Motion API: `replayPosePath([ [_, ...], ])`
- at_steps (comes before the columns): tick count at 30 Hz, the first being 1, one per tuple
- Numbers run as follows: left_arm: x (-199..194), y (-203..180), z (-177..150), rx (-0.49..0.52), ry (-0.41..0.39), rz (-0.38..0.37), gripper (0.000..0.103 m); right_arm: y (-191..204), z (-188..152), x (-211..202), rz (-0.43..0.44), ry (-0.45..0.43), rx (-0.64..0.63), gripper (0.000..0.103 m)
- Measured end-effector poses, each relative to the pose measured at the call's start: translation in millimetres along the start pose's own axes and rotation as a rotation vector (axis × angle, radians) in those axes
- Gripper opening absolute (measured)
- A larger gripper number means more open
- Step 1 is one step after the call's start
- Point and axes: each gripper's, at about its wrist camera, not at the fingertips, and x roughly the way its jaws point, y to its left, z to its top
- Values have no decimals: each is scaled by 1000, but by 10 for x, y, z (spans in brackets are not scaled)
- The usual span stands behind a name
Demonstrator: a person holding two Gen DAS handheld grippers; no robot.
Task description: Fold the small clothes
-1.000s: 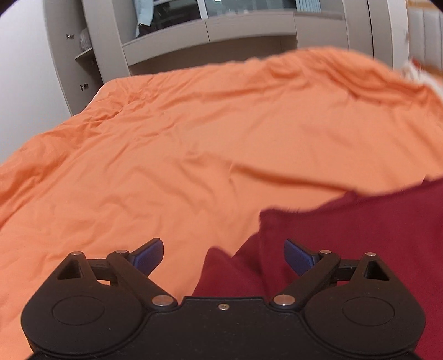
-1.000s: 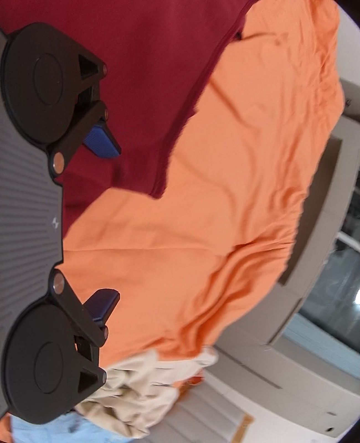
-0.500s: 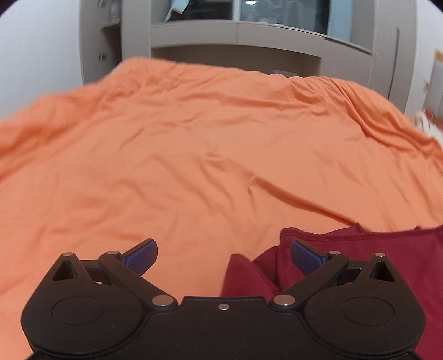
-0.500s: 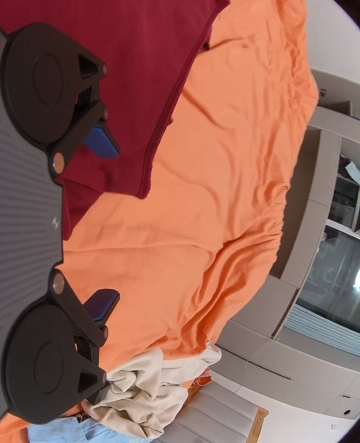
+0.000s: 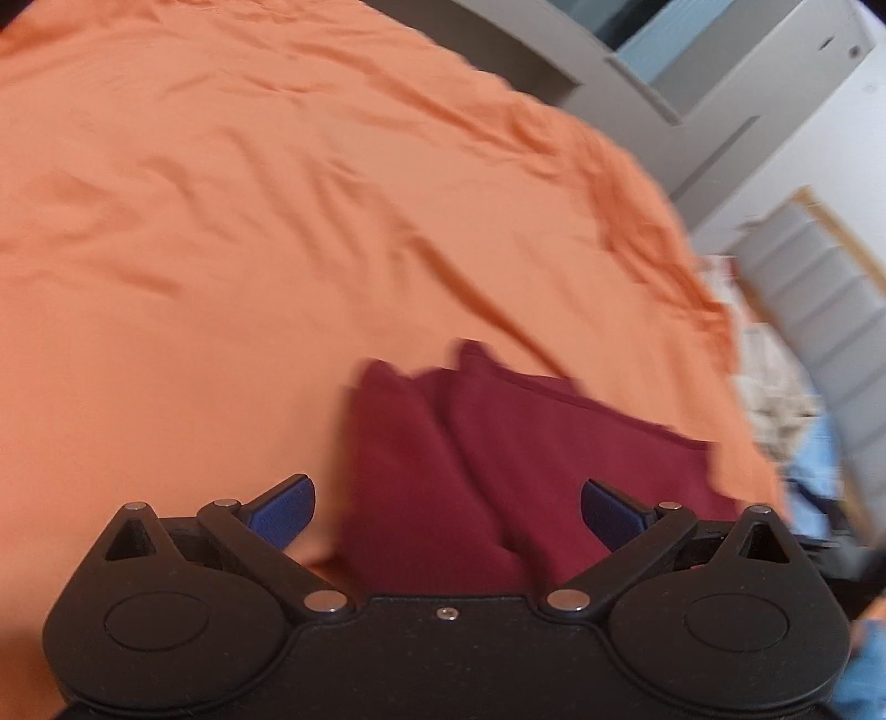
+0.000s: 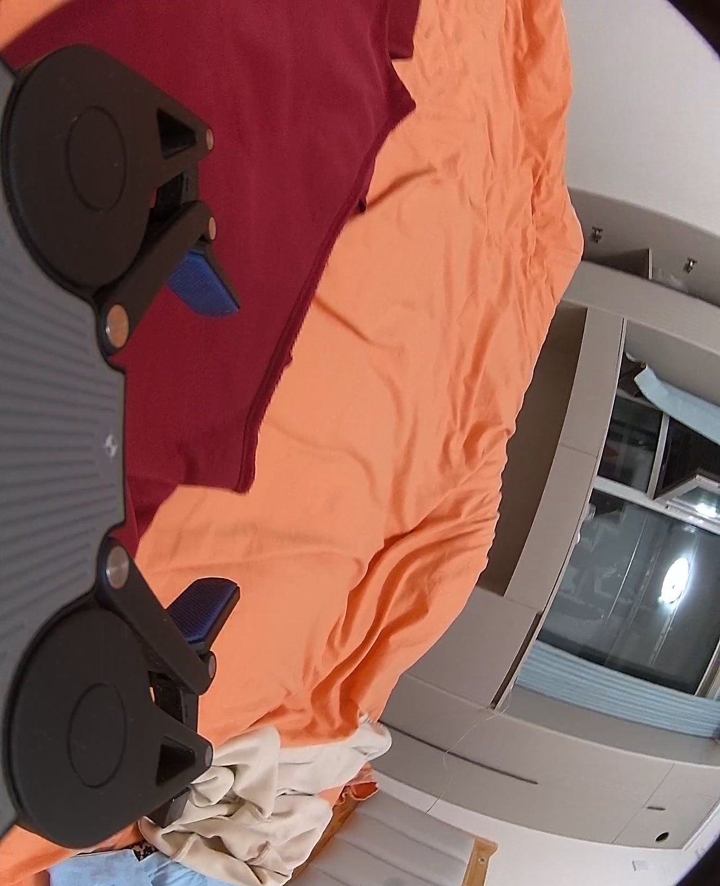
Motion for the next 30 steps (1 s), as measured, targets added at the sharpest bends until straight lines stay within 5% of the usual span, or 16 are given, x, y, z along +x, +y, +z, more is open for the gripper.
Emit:
replayPosePath([
  [3, -118, -90, -83, 3, -1, -87, 102, 65, -34, -105, 14, -8, 7, 103],
  [15, -423, -209, -210, -24, -81, -221, 102, 364, -178, -419, 76, -13, 16, 103],
  [30, -824, -407, -565, 41, -169, -177, 102, 554, -228, -607, 83, -49, 22, 103],
])
